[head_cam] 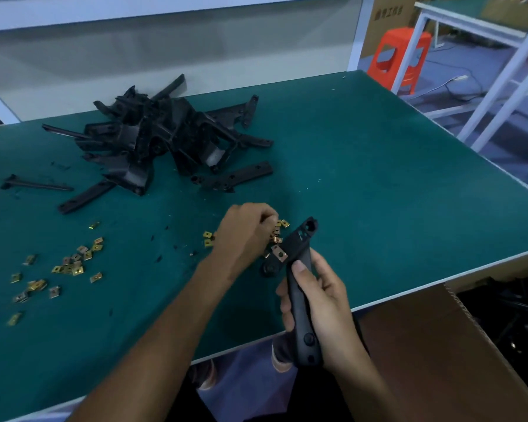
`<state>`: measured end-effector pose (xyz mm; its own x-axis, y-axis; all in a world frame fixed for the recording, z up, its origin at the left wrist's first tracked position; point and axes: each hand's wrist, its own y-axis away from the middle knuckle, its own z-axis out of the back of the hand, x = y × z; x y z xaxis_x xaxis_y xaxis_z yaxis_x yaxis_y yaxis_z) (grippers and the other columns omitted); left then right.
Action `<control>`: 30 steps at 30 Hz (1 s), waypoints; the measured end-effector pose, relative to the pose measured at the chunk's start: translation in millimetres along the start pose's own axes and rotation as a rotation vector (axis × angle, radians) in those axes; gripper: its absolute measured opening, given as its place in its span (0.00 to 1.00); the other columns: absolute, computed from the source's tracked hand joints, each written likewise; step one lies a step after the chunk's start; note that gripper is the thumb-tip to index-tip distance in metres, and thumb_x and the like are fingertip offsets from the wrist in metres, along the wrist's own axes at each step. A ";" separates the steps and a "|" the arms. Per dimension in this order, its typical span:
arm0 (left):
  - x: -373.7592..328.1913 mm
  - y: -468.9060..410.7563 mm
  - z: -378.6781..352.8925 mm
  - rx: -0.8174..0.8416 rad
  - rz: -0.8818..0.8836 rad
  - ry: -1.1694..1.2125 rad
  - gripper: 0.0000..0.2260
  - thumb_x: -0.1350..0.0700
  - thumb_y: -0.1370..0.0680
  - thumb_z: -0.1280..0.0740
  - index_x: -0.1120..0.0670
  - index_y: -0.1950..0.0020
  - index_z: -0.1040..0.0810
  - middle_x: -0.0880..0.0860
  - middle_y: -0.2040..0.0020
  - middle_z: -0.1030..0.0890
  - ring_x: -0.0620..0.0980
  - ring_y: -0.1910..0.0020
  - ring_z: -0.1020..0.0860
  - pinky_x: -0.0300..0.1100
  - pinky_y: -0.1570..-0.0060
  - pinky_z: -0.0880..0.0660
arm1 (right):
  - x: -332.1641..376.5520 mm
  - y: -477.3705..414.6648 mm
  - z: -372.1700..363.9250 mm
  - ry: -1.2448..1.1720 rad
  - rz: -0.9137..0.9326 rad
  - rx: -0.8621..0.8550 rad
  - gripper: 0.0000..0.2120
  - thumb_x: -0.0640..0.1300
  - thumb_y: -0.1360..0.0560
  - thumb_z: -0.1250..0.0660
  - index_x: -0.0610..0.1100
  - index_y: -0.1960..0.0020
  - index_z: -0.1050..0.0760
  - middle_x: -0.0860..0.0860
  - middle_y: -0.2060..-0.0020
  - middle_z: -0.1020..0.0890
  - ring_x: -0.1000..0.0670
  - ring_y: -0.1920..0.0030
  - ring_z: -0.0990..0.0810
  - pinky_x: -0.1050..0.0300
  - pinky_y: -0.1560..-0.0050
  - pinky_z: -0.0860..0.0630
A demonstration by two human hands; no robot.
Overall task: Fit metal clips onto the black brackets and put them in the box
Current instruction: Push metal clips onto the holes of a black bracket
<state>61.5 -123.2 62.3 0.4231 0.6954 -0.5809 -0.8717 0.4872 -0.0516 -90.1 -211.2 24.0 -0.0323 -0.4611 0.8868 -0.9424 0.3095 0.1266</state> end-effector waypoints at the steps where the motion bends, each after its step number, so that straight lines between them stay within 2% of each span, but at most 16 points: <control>1: -0.2 -10.8 -9.3 0.031 -0.044 -0.149 0.10 0.53 0.18 0.38 0.53 0.44 0.17 0.51 0.48 0.16 0.52 0.46 0.22 0.47 0.37 0.32 | 0.3 0.2 -0.2 0.005 0.000 -0.001 0.17 0.51 0.24 0.32 0.49 0.37 0.21 0.39 0.68 0.22 0.47 0.79 0.28 0.60 0.78 0.30; 3: -0.3 -28.9 -20.8 0.124 -0.053 -0.360 0.13 0.51 0.16 0.41 0.53 0.36 0.21 0.54 0.41 0.19 0.54 0.38 0.26 0.47 0.33 0.39 | 0.3 0.9 -0.6 0.025 0.012 0.013 0.15 0.52 0.24 0.32 0.53 0.38 0.20 0.40 0.67 0.21 0.48 0.77 0.26 0.59 0.77 0.29; 4: -0.9 -34.8 -22.7 0.141 -0.048 -0.372 0.13 0.51 0.15 0.41 0.53 0.37 0.21 0.54 0.41 0.20 0.55 0.37 0.27 0.47 0.33 0.40 | 0.5 1.3 -0.5 0.032 0.019 0.023 0.14 0.52 0.24 0.32 0.55 0.38 0.20 0.41 0.67 0.20 0.48 0.76 0.25 0.59 0.76 0.28; 7: -3.3 -41.1 -23.4 0.127 -0.048 -0.270 0.09 0.55 0.16 0.37 0.54 0.45 0.18 0.53 0.44 0.17 0.54 0.41 0.24 0.48 0.32 0.40 | 0.4 0.9 0.5 0.038 0.019 0.036 0.12 0.52 0.22 0.31 0.57 0.39 0.20 0.42 0.66 0.20 0.48 0.74 0.24 0.58 0.75 0.27; 10: 0.1 -37.8 -22.6 0.139 -0.018 -0.249 0.08 0.55 0.17 0.38 0.55 0.46 0.20 0.51 0.48 0.18 0.54 0.42 0.24 0.48 0.35 0.39 | -0.5 -1.0 0.2 0.052 0.011 0.036 0.11 0.52 0.21 0.31 0.56 0.39 0.20 0.42 0.66 0.20 0.47 0.73 0.24 0.57 0.74 0.27; 11: 2.1 -36.2 -22.1 0.138 -0.009 -0.240 0.08 0.54 0.17 0.37 0.55 0.48 0.20 0.50 0.53 0.19 0.54 0.44 0.25 0.48 0.36 0.39 | -1.2 -1.6 0.5 0.055 0.012 0.036 0.12 0.52 0.21 0.32 0.55 0.39 0.20 0.42 0.66 0.20 0.47 0.73 0.24 0.57 0.74 0.27; 13: 5.5 -35.0 -20.9 0.161 0.007 -0.258 0.11 0.54 0.19 0.36 0.53 0.60 0.22 0.47 0.65 0.26 0.51 0.58 0.25 0.49 0.38 0.36 | -2.8 -2.2 0.8 0.058 0.011 0.036 0.12 0.52 0.22 0.32 0.55 0.38 0.21 0.42 0.65 0.19 0.47 0.73 0.24 0.57 0.74 0.27; 15: 5.9 -35.3 -17.3 0.198 0.010 -0.257 0.17 0.55 0.21 0.35 0.52 0.70 0.30 0.47 0.73 0.32 0.48 0.69 0.33 0.51 0.41 0.32 | -3.8 -2.4 0.9 0.063 0.011 0.032 0.13 0.52 0.22 0.32 0.56 0.37 0.21 0.42 0.66 0.19 0.47 0.73 0.23 0.57 0.74 0.27; 16: 4.9 -34.5 -15.2 0.204 0.011 -0.228 0.17 0.55 0.21 0.35 0.52 0.70 0.31 0.46 0.73 0.32 0.47 0.69 0.32 0.51 0.42 0.31 | -4.0 -2.6 0.7 0.064 0.013 0.031 0.13 0.52 0.22 0.32 0.56 0.37 0.21 0.42 0.66 0.19 0.47 0.73 0.23 0.57 0.74 0.27; 18: 3.8 -29.8 -13.5 0.168 0.039 -0.129 0.10 0.53 0.20 0.33 0.52 0.62 0.26 0.45 0.66 0.27 0.51 0.60 0.26 0.50 0.45 0.29 | -3.2 -3.0 -0.2 0.056 0.018 0.033 0.12 0.54 0.22 0.30 0.57 0.39 0.20 0.41 0.66 0.19 0.47 0.73 0.23 0.57 0.74 0.27; 19: 4.5 -25.3 -13.2 0.121 0.063 -0.054 0.07 0.52 0.20 0.33 0.52 0.57 0.25 0.46 0.62 0.25 0.52 0.56 0.25 0.48 0.51 0.28 | -2.5 -3.1 -0.6 0.052 0.020 0.034 0.11 0.53 0.23 0.31 0.57 0.40 0.20 0.41 0.66 0.20 0.47 0.73 0.24 0.57 0.75 0.27; 20: 5.9 -20.1 -12.1 0.065 0.092 0.026 0.06 0.51 0.20 0.32 0.52 0.54 0.25 0.47 0.60 0.23 0.52 0.55 0.24 0.46 0.56 0.30 | -2.2 -3.2 -1.2 0.049 0.021 0.034 0.11 0.52 0.24 0.31 0.58 0.41 0.19 0.41 0.67 0.20 0.47 0.74 0.24 0.57 0.75 0.27; 22: 8.4 -8.7 -4.7 -0.031 0.150 0.153 0.06 0.49 0.21 0.31 0.50 0.51 0.24 0.47 0.56 0.20 0.49 0.55 0.22 0.44 0.58 0.30 | -2.6 -3.3 -1.5 0.043 0.013 0.037 0.11 0.51 0.24 0.32 0.58 0.43 0.19 0.41 0.67 0.20 0.47 0.74 0.24 0.58 0.76 0.27; 26: 11.3 22.0 22.1 -0.082 0.218 0.449 0.05 0.46 0.24 0.27 0.45 0.53 0.20 0.44 0.58 0.15 0.40 0.57 0.17 0.38 0.58 0.23 | -4.5 -4.1 1.6 0.052 0.000 0.060 0.09 0.45 0.18 0.33 0.57 0.42 0.19 0.40 0.67 0.20 0.48 0.75 0.25 0.59 0.76 0.28; 28: 12.7 41.5 32.1 -0.106 0.205 0.571 0.03 0.49 0.24 0.26 0.48 0.54 0.18 0.46 0.59 0.14 0.41 0.60 0.17 0.34 0.61 0.23 | -5.1 -4.5 2.0 0.061 -0.009 0.087 0.10 0.46 0.19 0.32 0.57 0.41 0.20 0.40 0.66 0.20 0.47 0.75 0.25 0.58 0.76 0.28; 30: 14.9 57.5 37.2 -0.100 0.208 0.671 0.02 0.54 0.23 0.27 0.49 0.54 0.15 0.49 0.58 0.14 0.44 0.60 0.17 0.34 0.60 0.22 | -5.4 -4.3 2.2 0.088 -0.012 0.120 0.11 0.48 0.21 0.32 0.57 0.39 0.20 0.40 0.66 0.19 0.47 0.75 0.24 0.58 0.76 0.27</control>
<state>26.9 -65.1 80.9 0.0300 0.2772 -0.9603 -0.9499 0.3070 0.0589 -86.6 -211.9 17.7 0.0038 -0.3882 0.9216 -0.9758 0.2002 0.0883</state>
